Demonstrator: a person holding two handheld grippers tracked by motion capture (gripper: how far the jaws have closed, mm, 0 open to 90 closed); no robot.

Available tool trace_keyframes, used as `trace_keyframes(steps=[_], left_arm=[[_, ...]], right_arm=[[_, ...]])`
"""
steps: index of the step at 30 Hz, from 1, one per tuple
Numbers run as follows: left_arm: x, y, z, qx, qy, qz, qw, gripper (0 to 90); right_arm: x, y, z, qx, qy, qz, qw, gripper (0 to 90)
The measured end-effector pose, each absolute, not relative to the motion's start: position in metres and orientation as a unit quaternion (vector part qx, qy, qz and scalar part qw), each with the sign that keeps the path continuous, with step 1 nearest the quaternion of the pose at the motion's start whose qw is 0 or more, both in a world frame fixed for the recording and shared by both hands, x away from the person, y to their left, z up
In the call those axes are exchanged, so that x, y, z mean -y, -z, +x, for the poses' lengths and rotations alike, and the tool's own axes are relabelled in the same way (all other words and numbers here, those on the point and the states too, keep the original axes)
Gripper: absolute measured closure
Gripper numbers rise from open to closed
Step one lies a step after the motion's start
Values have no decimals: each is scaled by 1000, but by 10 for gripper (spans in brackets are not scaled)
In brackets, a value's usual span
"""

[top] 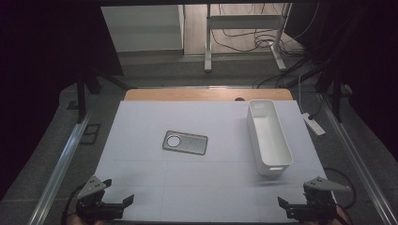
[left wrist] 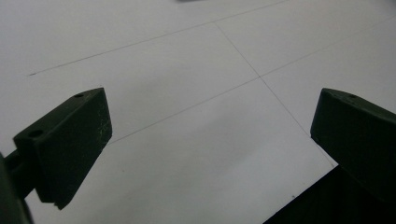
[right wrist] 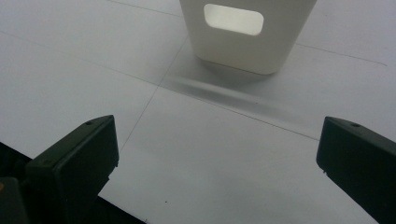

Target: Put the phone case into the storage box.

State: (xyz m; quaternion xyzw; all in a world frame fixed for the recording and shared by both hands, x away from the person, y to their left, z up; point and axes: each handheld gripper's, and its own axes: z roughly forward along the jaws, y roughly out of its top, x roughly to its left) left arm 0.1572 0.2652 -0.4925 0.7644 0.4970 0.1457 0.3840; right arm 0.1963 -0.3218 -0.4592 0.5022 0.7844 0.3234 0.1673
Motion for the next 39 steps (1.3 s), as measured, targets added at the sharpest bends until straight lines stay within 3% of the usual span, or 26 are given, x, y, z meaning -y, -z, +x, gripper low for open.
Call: trace_keyframes(steps=[39], left_arm=[[-262,489,170,-495,-126,771,381,0]], right_arm=[[320,460,196,-791,-317,494,171,0]])
